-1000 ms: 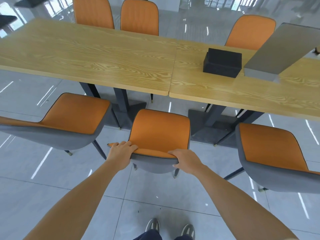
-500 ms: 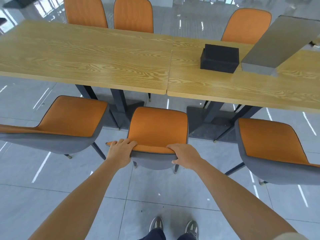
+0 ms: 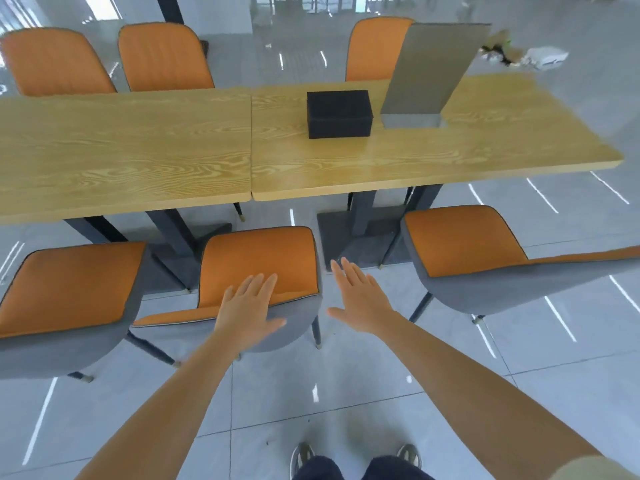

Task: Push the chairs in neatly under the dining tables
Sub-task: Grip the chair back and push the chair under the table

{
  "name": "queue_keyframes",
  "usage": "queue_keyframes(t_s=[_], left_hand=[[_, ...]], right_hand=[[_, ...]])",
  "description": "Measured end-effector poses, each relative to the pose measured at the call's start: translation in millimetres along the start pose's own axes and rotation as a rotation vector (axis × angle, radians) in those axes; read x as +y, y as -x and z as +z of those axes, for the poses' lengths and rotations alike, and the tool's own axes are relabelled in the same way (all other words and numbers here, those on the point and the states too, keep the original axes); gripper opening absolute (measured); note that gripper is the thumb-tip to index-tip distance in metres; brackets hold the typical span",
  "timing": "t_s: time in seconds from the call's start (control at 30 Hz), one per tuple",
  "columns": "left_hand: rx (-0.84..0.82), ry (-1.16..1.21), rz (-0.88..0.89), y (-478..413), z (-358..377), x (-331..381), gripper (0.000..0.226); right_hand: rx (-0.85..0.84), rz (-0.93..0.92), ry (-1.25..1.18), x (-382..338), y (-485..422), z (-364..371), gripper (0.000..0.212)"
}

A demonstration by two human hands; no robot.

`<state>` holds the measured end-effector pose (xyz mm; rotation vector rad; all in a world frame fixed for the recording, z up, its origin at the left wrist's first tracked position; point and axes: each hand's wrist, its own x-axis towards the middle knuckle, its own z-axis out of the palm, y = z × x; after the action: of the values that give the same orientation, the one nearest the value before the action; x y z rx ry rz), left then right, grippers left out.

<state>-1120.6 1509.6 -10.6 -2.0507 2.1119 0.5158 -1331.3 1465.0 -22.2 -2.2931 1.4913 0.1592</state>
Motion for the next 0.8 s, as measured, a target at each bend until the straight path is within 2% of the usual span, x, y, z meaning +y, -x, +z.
queue_keyframes(t_s=[0.2, 0.4, 0.53, 0.8], left_hand=[[0.057, -0.011, 0.113, -32, -8, 115, 0.081], [0.049, -0.011, 0.256, -77, -2, 276, 0.083], [0.055, 0.016, 0.379, -98, 14, 375, 0.082], [0.010, 0.034, 0.495, -156, 32, 496, 0.089]], right_hand=[[0.078, 0.123, -0.003, 107, 40, -33, 0.090], [0.187, 0.268, -0.025, 243, 109, -64, 0.095], [0.195, 0.392, -0.087, 322, 156, -75, 0.097], [0.198, 0.530, -0.113, 434, 175, -84, 0.100]])
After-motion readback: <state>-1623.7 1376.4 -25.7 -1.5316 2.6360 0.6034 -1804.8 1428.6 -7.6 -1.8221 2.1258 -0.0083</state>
